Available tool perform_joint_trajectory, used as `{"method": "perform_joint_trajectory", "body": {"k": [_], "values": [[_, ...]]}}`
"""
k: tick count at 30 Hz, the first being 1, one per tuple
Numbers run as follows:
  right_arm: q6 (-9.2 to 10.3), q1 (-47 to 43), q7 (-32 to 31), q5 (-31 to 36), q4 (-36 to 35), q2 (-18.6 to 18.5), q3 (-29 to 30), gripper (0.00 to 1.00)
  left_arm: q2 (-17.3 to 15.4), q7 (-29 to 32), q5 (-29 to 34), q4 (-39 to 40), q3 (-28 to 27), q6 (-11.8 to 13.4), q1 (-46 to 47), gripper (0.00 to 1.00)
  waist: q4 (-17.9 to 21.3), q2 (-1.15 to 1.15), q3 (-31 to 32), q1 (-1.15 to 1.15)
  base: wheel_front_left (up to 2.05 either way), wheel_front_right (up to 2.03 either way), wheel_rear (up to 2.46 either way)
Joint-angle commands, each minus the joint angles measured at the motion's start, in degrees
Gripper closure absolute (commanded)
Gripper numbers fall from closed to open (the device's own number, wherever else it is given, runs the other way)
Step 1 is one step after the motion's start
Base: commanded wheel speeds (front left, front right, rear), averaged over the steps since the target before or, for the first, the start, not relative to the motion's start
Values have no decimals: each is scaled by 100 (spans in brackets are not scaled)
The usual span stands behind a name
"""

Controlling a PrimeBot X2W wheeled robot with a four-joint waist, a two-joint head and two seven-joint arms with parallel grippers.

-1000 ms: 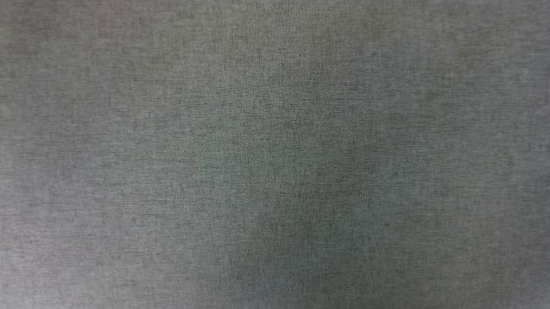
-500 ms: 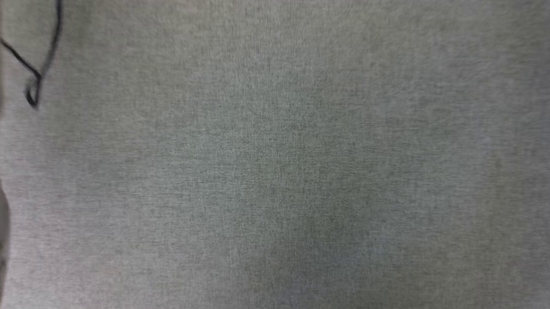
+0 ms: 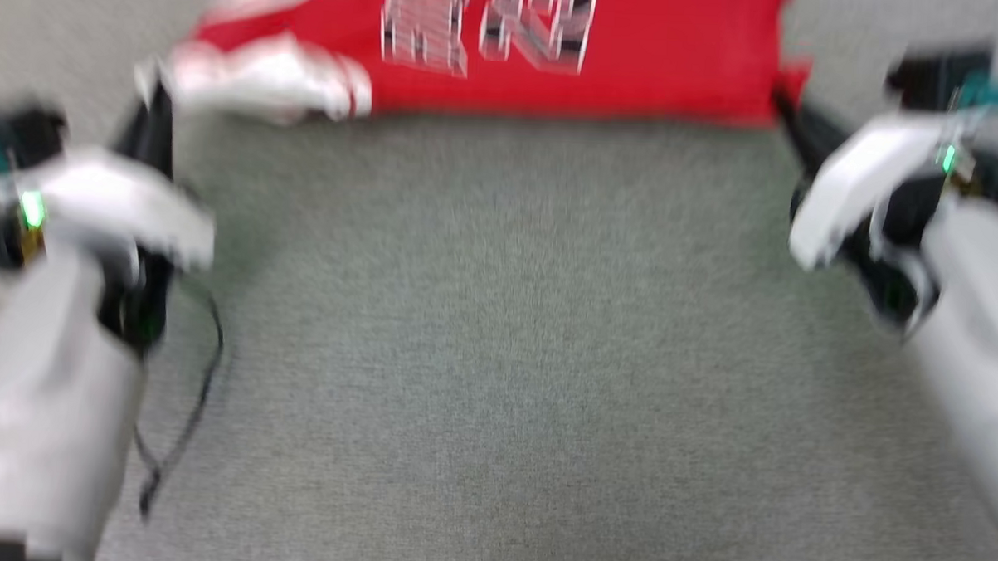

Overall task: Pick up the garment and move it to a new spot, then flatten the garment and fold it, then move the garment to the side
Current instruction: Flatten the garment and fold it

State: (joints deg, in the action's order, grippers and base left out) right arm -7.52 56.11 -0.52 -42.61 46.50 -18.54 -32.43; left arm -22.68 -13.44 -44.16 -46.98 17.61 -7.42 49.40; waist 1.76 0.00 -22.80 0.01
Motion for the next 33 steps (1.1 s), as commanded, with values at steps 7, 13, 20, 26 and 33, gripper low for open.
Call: {"method": "perform_joint_trajectory", "body": {"k": [7,13,20,26,33], "values": [[7,-1500,128,-161,-632,-380,-125,100,-202,-66,-212,850,-123,307,-2061,100,-46,0,1252,-1,0,0,0],[7,-2608,28,-87,-1219,-599,63,100,-329,101,-469,2028,-318,930,-3719,100,-53,0,1688,-1,0,0,0],[8,-3917,-273,114,-1957,-659,645,100,-527,444,-680,3665,-529,1738,-5331,100,-97,0,1970,-1,0,0,0],[8,-5071,-717,475,-2919,-517,1527,100,-689,773,-723,4910,-607,2312,-6223,100,-152,0,2037,-1,0,0,0],[8,-5710,-1552,1140,-4252,-40,2526,100,-877,915,-600,5683,-676,2523,-6105,100,-99,0,1824,-1,0,0,0]]}}
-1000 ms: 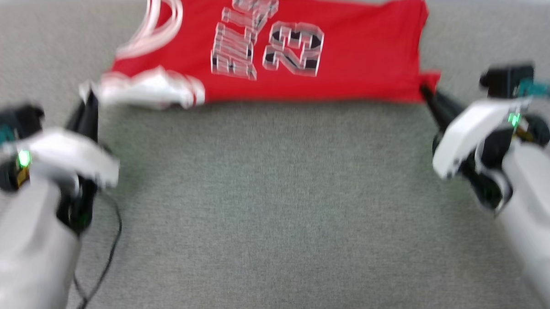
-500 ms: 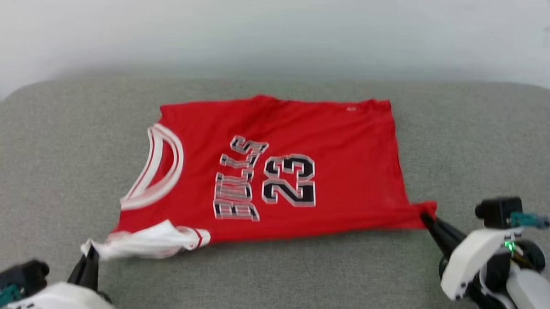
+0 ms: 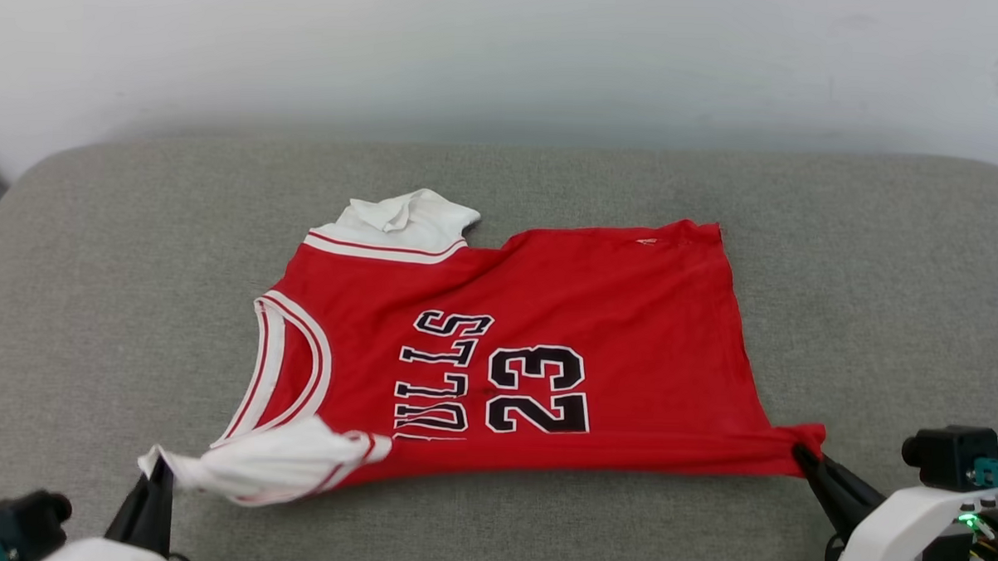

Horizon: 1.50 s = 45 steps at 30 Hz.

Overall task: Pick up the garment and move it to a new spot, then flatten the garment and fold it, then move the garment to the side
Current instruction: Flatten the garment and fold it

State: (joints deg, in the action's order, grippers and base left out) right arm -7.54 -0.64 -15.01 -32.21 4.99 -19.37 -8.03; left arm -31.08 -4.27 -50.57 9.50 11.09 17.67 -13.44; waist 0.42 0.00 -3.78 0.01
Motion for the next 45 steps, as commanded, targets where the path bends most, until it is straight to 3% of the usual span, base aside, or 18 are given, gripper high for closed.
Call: {"method": "perform_joint_trajectory", "body": {"k": [1,5,11,23,24,25,26,27,35,40,45], "values": [[10,-2,-229,183,-227,118,146,100,-59,32,59,38,-7,-4,269,100,50,0,-126,-1,0,0,0],[9,337,-637,429,-463,315,303,100,-51,91,110,-98,80,-127,776,100,70,0,-404,-1,0,0,0],[8,907,-987,677,-273,400,210,100,26,183,138,-670,274,-443,1657,100,47,0,-908,-1,0,0,0],[8,1639,-674,762,821,443,-228,100,418,184,-111,-2218,509,-1072,2609,100,36,0,-1343,-1,0,0,0],[8,1679,-603,750,931,454,-262,94,440,223,-141,-2380,547,-1133,2653,100,37,0,-1347,-1,0,0,0],[8,1717,-490,730,1005,475,-277,72,470,244,-175,-2484,573,-1186,2701,78,39,0,-1349,-1,0,0,0],[8,1734,-399,691,1102,496,-296,0,499,235,-189,-2591,585,-1234,2759,25,40,0,-1345,-1,0,0,0],[8,1749,-315,693,1177,492,-345,0,532,225,-210,-2681,602,-1283,2802,0,42,0,-1334,-1,0,0,0],[8,1774,1034,807,1154,529,-522,0,427,202,-356,-2956,487,-1472,2760,0,120,0,-963,-1,0,0,0],[8,1603,1584,1052,973,614,-418,0,77,591,-445,-2676,447,-1405,2516,0,202,0,-612,-1,0,0,0],[8,1350,1640,1281,646,750,-183,0,-423,1327,-646,-2111,399,-1246,2178,0,285,0,-391,-1,0,0,0]]}}
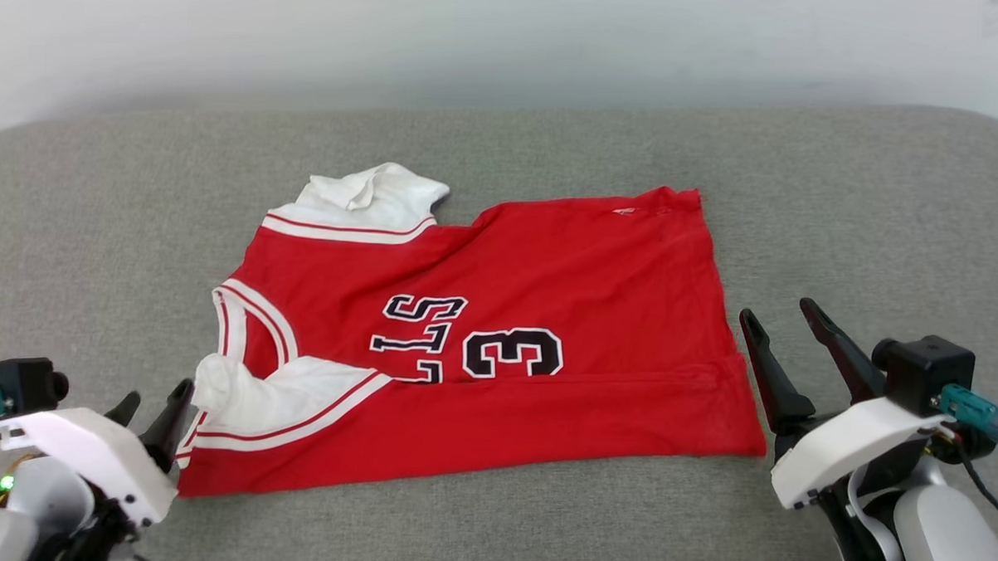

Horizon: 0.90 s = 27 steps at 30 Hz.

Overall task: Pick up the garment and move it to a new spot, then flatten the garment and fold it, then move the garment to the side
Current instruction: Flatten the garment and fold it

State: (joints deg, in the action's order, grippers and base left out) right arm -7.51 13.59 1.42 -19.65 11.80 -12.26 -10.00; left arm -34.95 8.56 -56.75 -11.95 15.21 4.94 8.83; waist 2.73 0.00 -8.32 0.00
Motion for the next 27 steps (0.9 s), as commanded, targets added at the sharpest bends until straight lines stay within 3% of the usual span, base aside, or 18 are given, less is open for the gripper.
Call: {"method": "perform_joint_trajectory", "body": {"k": [1,6,12,19,26,27], "values": [[4,-134,-24,46,-122,85,55,0,-143,221,-73,165,-8,60,-139,0,73,0,87,0,0,0,0],[4,-406,-185,237,-606,254,252,0,-668,978,-314,787,-63,257,-551,0,189,0,73,0,0,0,0],[4,-565,-336,318,-1004,403,405,0,-950,1449,-504,1270,-112,516,-911,0,337,0,-225,0,0,0,0],[4,-495,-420,269,-1164,497,473,0,-897,1652,-628,1097,-58,628,-908,0,452,0,-630,0,0,0,0],[4,-449,-527,155,-1120,467,494,0,-549,2067,-915,441,234,591,-925,0,518,0,-774,0,0,0,0],[4,-460,-560,134,-1106,456,524,0,-459,2101,-981,413,277,521,-911,41,515,0,-773,0,0,0,0]]}}
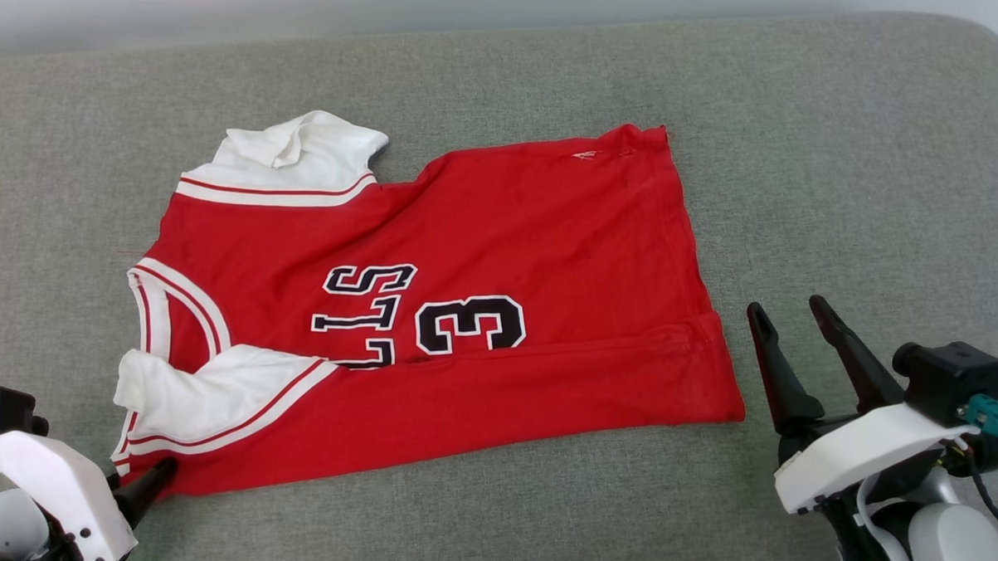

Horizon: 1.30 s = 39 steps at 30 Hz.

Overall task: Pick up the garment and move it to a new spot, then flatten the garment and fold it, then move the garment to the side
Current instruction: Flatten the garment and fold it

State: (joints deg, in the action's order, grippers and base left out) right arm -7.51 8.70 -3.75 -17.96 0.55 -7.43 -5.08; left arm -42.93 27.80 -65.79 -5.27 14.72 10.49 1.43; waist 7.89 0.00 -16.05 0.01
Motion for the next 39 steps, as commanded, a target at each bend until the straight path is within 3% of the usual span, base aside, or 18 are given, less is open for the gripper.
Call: {"method": "perform_joint_trajectory", "body": {"k": [1,2,5,9,17,28,29,30,31,32,39], "values": [[4,16,-84,-73,21,-36,62,0,408,161,-101,-282,347,-92,-133,69,-7,0,2,-1,0,0,0],[4,9,-122,-114,24,-60,103,0,445,142,-107,-314,378,-144,-104,100,-18,0,14,-1,0,0,0],[4,-44,-426,-241,90,-143,236,0,512,-18,-33,-270,379,-282,12,100,-65,0,73,-1,0,0,0],[4,-11,-1050,-427,227,-326,293,0,410,-317,205,-99,289,-283,146,100,-106,0,174,-1,0,0,0],[3,169,-2565,-782,609,-530,337,0,195,-606,572,573,206,-56,152,100,-268,0,184,-1,0,0,0],[3,572,-3329,-1101,1367,-414,-352,0,194,-654,820,1123,287,109,352,100,-528,0,-138,-1,0,0,0],[3,573,-3434,-1138,1486,-413,-427,33,213,-654,808,1126,299,102,365,100,-547,0,-144,-1,0,0,0],[3,582,-3486,-1183,1571,-402,-487,59,223,-660,808,1123,305,93,371,100,-562,0,-150,-1,0,0,0],[3,609,-3506,-1215,1623,-395,-535,84,230,-670,812,1112,310,85,370,100,-571,0,-152,-1,0,0,0],[1,639,-3531,-1251,1663,-398,-584,100,246,-679,808,1096,314,79,370,100,-578,0,-149,-1,0,0,0],[-4,731,-3388,-1374,1495,-645,-583,100,317,-722,753,1041,344,17,328,100,-579,0,70,-1,0,0,0]]}}
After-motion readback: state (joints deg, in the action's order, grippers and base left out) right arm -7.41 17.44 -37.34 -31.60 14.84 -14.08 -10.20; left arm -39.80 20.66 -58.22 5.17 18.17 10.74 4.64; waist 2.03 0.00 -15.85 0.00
